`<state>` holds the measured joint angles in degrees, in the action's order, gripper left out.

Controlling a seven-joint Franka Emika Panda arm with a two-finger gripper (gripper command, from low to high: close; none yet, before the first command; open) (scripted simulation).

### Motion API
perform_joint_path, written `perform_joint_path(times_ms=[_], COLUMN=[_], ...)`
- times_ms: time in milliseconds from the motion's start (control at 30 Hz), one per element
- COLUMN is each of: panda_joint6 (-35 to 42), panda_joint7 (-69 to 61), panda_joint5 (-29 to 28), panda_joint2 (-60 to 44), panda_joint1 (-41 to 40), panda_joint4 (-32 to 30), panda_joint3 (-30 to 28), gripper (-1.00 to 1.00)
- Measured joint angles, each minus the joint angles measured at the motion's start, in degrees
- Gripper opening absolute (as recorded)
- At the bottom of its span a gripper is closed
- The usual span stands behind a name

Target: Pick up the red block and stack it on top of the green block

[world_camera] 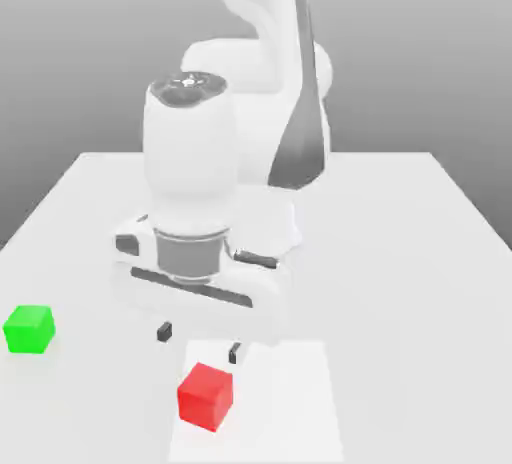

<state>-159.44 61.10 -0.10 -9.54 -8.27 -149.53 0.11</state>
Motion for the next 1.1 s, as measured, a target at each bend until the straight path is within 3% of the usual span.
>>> perform_joint_path(times_ms=[100,133,367,567,1100], panda_joint6=[-5.16,-6.62,-6.88,2.01,7.41], panda_joint7=[0.03,0.05,0.17,-0.38,-23.87], panda_joint5=[0.10,0.09,-0.05,-0.02,2.01], panda_joint2=[-6.22,-7.96,-8.23,2.15,5.83], panda_joint1=[0.04,0.04,-0.02,-0.65,-27.32], panda_joint4=[0.75,0.99,1.03,-0.48,1.13], panda_joint3=[-0.04,-0.05,0.01,-0.26,-13.59], gripper=[0.00,-1.00,-1.00,-1.00,-1.00])
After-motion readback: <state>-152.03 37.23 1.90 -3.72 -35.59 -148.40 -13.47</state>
